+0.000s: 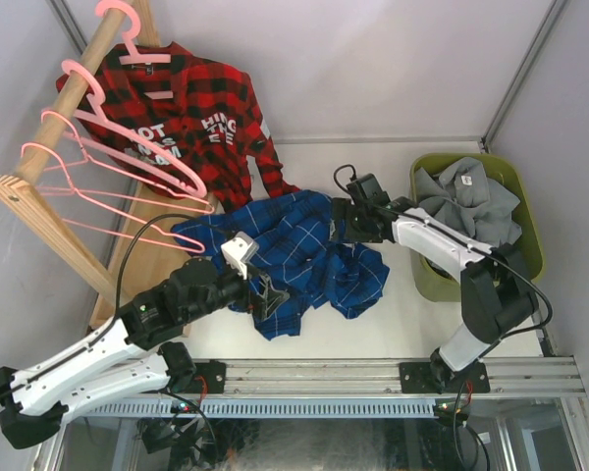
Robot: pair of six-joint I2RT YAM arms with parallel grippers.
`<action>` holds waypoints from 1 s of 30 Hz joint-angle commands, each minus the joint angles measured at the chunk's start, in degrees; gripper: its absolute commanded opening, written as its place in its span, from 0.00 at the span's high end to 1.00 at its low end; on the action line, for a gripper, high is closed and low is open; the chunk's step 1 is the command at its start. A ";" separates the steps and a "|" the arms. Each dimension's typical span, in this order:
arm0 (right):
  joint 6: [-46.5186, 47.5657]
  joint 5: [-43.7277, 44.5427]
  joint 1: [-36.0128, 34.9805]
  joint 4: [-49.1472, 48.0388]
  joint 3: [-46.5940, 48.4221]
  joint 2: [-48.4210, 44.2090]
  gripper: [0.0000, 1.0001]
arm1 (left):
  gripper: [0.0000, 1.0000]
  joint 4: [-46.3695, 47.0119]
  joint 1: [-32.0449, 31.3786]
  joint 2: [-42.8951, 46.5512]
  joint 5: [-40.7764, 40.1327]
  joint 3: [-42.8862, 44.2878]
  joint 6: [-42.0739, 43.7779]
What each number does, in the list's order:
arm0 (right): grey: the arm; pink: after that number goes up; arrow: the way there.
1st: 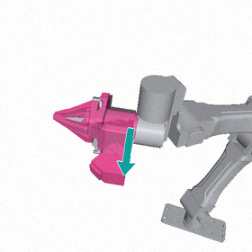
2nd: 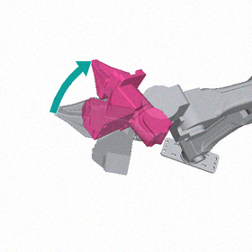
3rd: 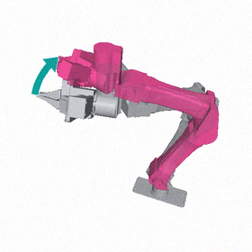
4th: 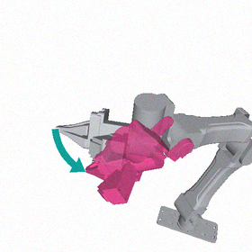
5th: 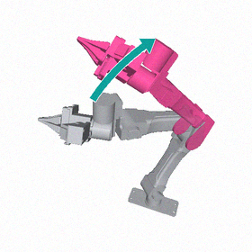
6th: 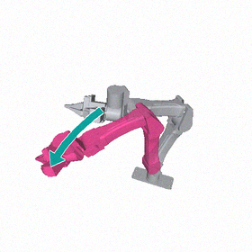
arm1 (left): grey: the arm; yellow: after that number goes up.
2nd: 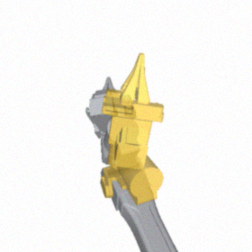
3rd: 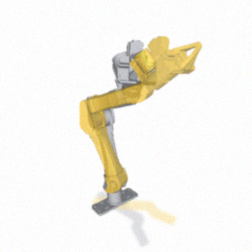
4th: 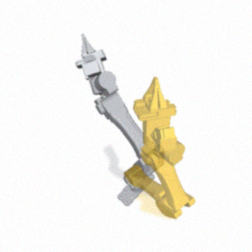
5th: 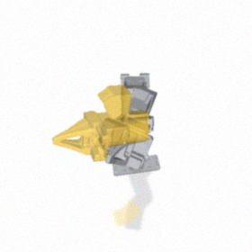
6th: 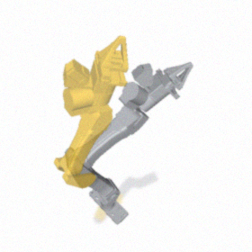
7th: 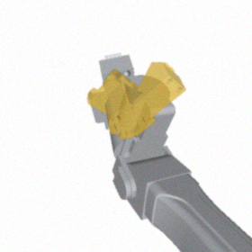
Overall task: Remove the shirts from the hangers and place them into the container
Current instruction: Place the hanger at the clothesline, then pick up the shirt from the center of the board.
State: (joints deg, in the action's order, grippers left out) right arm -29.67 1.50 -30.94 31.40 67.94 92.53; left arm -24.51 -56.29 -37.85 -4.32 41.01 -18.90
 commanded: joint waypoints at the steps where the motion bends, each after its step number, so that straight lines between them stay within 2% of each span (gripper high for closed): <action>1: -2.96 -6.41 -0.24 -6.18 -1.89 0.15 0.16 | 0.00 1.69 -0.13 -0.46 -0.11 0.49 -0.31; 3: -1.29 -9.61 -1.65 -7.54 -1.78 2.38 0.16 | 0.00 1.68 -0.13 -0.49 -0.14 0.56 -0.35; 8: 0.39 -7.32 -7.17 -5.98 -0.18 8.99 0.16 | 0.00 1.68 -0.13 -0.62 -0.20 0.92 -0.40; 14: 2.50 2.04 -15.38 -3.63 -0.49 16.50 0.18 | 0.00 1.62 -0.13 -0.62 -0.38 0.88 -0.44; 16: 2.60 6.15 -17.60 -2.97 -1.17 17.91 0.27 | 0.00 1.36 -0.12 -0.68 -0.35 0.90 -0.36; 20: 0.73 12.60 -18.72 -4.02 -4.93 15.85 0.56 | 0.00 1.15 -0.13 -0.35 -0.93 0.49 -0.56; 26: 1.00 21.21 -18.55 -6.29 -9.80 0.93 1.00 | 0.00 1.13 -0.13 -0.61 -0.96 0.45 -0.54; 30: 3.80 29.22 -18.54 -5.89 -11.63 -12.50 1.00 | 0.00 1.29 -0.13 -1.06 -0.72 0.51 -0.29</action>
State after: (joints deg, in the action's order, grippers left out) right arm -28.08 20.05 -49.50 24.60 56.75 92.66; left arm -24.58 -56.29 -38.65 -4.38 41.01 -18.92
